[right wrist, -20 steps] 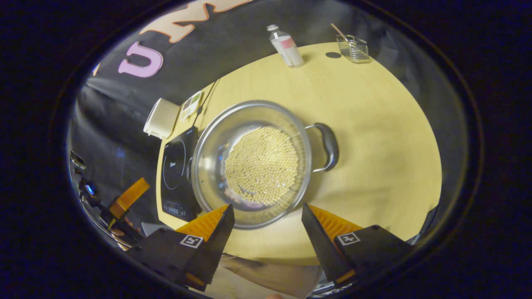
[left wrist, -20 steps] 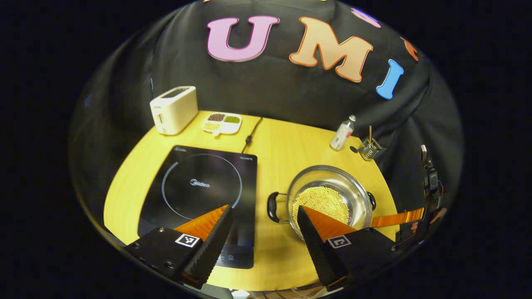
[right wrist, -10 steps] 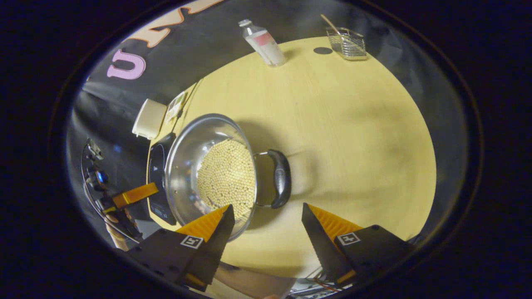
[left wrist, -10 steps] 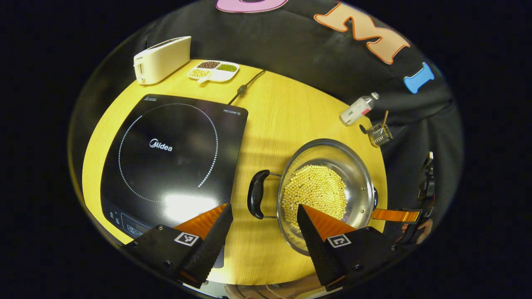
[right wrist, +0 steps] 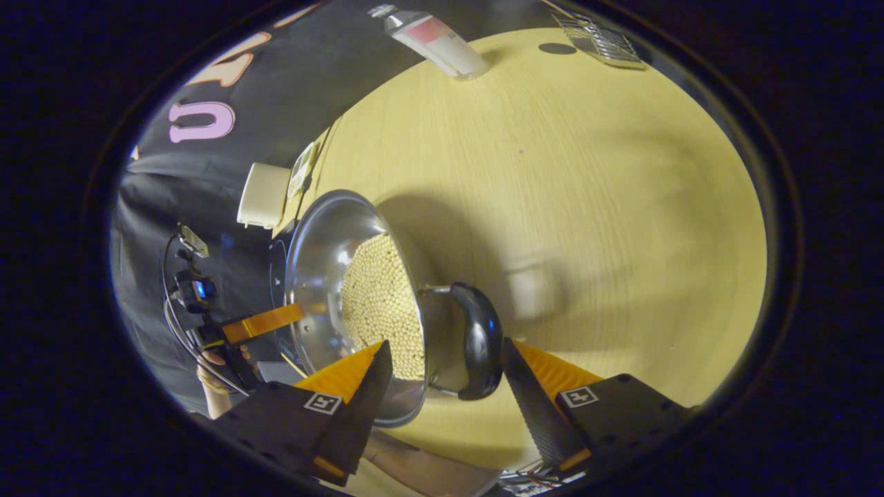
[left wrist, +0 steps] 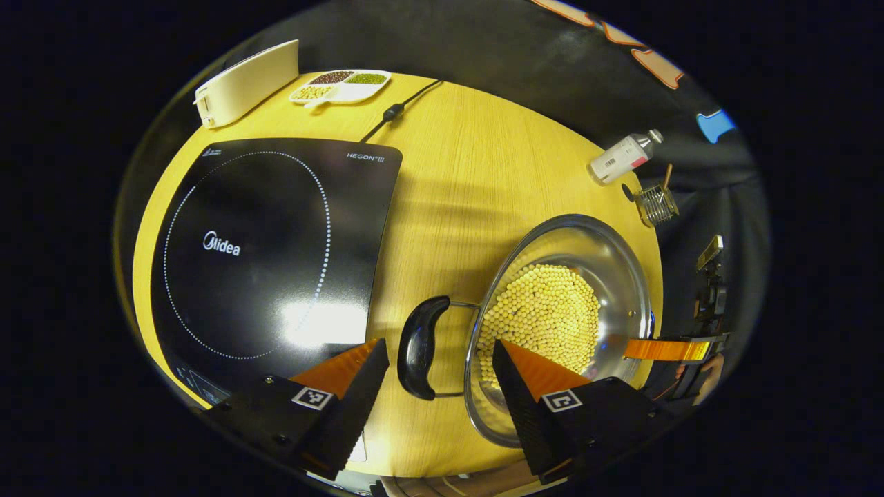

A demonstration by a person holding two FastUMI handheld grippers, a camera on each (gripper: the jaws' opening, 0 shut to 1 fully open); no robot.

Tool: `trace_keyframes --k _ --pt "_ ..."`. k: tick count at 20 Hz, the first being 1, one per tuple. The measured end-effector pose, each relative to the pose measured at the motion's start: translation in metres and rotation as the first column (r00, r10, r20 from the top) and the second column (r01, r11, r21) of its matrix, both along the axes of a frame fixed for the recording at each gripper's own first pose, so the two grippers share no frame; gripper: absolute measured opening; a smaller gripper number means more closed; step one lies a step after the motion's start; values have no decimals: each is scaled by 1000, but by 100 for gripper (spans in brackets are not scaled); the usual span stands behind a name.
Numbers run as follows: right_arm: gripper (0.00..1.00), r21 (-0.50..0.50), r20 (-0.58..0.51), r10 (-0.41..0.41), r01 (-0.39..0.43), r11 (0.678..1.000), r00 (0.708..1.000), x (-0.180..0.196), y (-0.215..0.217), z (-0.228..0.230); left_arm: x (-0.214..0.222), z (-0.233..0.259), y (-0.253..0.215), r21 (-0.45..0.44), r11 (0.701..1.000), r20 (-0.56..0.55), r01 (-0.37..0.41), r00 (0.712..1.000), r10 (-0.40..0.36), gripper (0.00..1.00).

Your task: First push the handle of the pot to place it horizontally, then grasp the pot with both hands and set it on the induction cooktop.

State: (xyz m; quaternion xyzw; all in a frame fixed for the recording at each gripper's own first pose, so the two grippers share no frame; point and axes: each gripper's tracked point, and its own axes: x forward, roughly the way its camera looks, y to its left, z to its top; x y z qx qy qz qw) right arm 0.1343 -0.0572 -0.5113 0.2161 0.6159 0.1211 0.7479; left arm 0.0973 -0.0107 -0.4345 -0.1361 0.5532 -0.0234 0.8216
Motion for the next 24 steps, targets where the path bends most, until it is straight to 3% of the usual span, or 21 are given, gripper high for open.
trace_keyframes --k 1,2,3,4,5,6,7,8,9,10,12,13,14,15,17,18,19,22,23,24 --pt "98 5 -8 14 -14 1000 1000 0 2 -4 1 -2 -2 -13 1000 -10 -3 1000 2 93" --pt "87 14 -17 28 -27 1000 999 1 4 -7 2 -4 -2 -20 1000 -21 -4 1000 4 93" --pt "84 31 -25 34 -34 999 999 1 9 -7 4 -7 -3 -26 1000 -28 -5 1000 5 92" --pt "75 39 -36 36 -35 999 999 1 12 -9 5 -10 -2 -25 1000 -37 -5 999 4 88" --pt "80 44 -41 40 -39 998 998 -1 12 -10 5 -13 -2 -22 1000 -48 -4 999 3 91" --pt "72 50 -50 43 -40 998 998 -1 12 -10 5 -15 -1 -20 1000 -56 -3 998 2 78" --pt "65 19 -52 45 -44 999 998 0 4 -14 6 -18 0 -11 1000 -68 -2 998 1 75" --pt "65 39 -58 40 -38 999 998 2 6 -20 3 -20 2 -8 1000 -86 7 996 -7 73" --pt "57 57 -69 26 -22 998 997 3 1 -6 5 -23 1 -11 1000 -89 10 996 -11 63" --pt "48 67 -55 15 -11 998 998 10 3 -9 5 -24 1 -12 1000 -91 7 996 -8 62" --pt "45 57 -27 18 -17 998 999 10 8 -20 1 -21 2 -3 1000 -98 -8 995 8 59" --pt "51 53 -24 21 -19 998 999 9 4 -16 -1 -20 2 7 1000 -97 -5 995 6 58" --pt "45 56 -22 20 -19 998 1000 8 3 -13 -3 -18 1 18 1000 -93 2 996 0 58" --pt "51 60 -16 15 -14 998 1000 10 4 -10 -6 -15 0 23 1000 -91 10 996 -7 58" --pt "51 59 -8 17 -17 998 1000 6 3 -3 -13 -7 -4 20 1000 -84 15 996 -14 58" --pt "46 55 -3 21 -21 998 1000 3 2 1 -16 -5 -6 19 1000 -82 15 997 -13 60" --pt "51 50 -2 27 -26 998 1000 -10 -2 10 -21 -2 -7 18 1000 -83 14 996 -13 58" --pt "51 48 -9 23 -22 999 1000 -25 2 21 -38 10 -10 9 1000 -93 16 996 -15 57" --pt "46 47 -13 23 -23 999 1000 -29 6 22 -44 13 -9 7 1000 -97 20 995 -19 57" --pt "51 45 -15 24 -24 999 1000 -37 11 25 -48 17 -7 7 1000 -99 23 995 -22 57"
